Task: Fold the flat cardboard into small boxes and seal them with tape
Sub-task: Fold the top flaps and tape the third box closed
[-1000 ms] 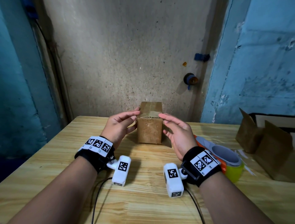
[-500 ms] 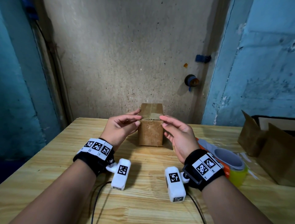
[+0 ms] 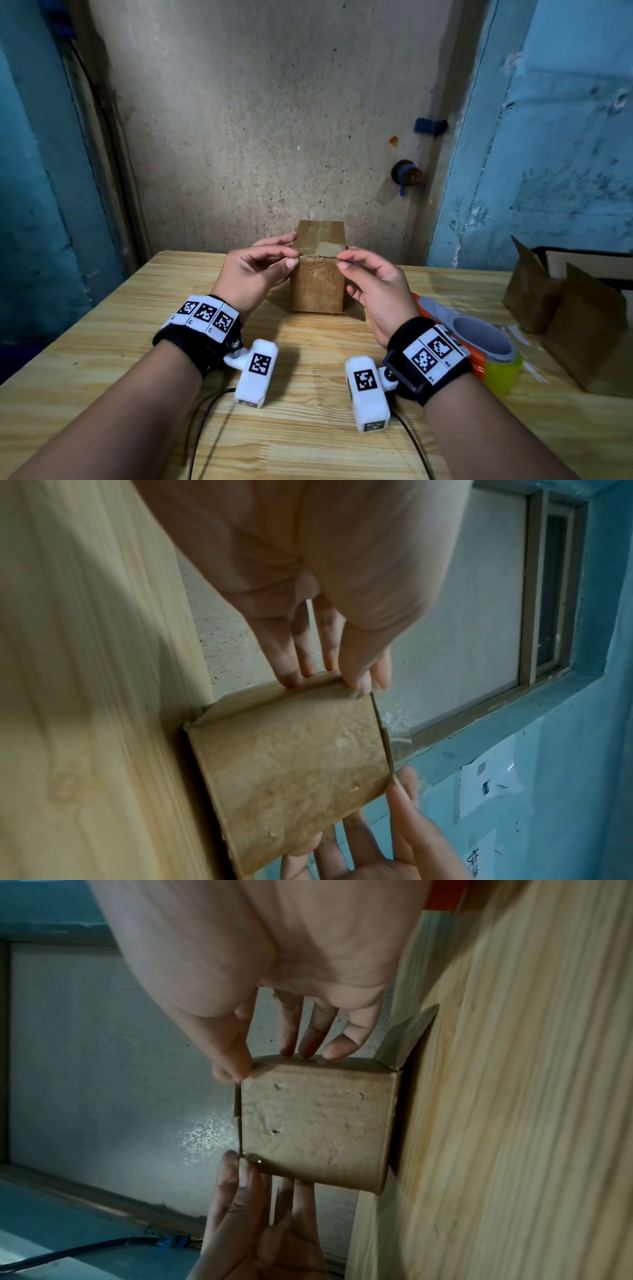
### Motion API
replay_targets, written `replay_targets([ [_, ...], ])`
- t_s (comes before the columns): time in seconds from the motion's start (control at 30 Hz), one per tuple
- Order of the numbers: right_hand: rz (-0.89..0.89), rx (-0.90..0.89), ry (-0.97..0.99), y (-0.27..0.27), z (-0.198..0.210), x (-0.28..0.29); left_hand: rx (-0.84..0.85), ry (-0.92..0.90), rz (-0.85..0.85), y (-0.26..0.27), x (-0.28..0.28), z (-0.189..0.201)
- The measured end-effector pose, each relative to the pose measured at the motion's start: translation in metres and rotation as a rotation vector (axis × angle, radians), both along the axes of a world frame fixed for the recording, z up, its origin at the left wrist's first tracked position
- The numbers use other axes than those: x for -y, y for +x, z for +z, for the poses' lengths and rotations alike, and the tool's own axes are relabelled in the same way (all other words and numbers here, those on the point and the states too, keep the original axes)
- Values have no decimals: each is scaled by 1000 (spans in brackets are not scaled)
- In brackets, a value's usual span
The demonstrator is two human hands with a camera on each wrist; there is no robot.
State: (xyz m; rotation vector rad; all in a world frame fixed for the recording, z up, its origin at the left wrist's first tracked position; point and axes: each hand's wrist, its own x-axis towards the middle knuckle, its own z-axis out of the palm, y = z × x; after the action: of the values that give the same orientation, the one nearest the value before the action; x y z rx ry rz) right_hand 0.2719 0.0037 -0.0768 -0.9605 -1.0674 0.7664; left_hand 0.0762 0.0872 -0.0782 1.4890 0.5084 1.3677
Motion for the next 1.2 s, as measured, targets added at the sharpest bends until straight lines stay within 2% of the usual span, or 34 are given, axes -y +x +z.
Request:
replay_targets([
  [0.37,-49,24,-28,2,0,2,3,3,42,3,3,2],
  [0.57,-65,66,-35,1,0,2,-56,110,79,0,1,1],
  [0.83,-52,119,-23,0,1,2,-54,54,85,-3,-3,-1],
  [1.0,-93,80,-22,-1,2,2,-40,32,107,-3,3,3],
  [1.2,-55,37,-46,-1,2,2,17,3,89,-1,4,6],
])
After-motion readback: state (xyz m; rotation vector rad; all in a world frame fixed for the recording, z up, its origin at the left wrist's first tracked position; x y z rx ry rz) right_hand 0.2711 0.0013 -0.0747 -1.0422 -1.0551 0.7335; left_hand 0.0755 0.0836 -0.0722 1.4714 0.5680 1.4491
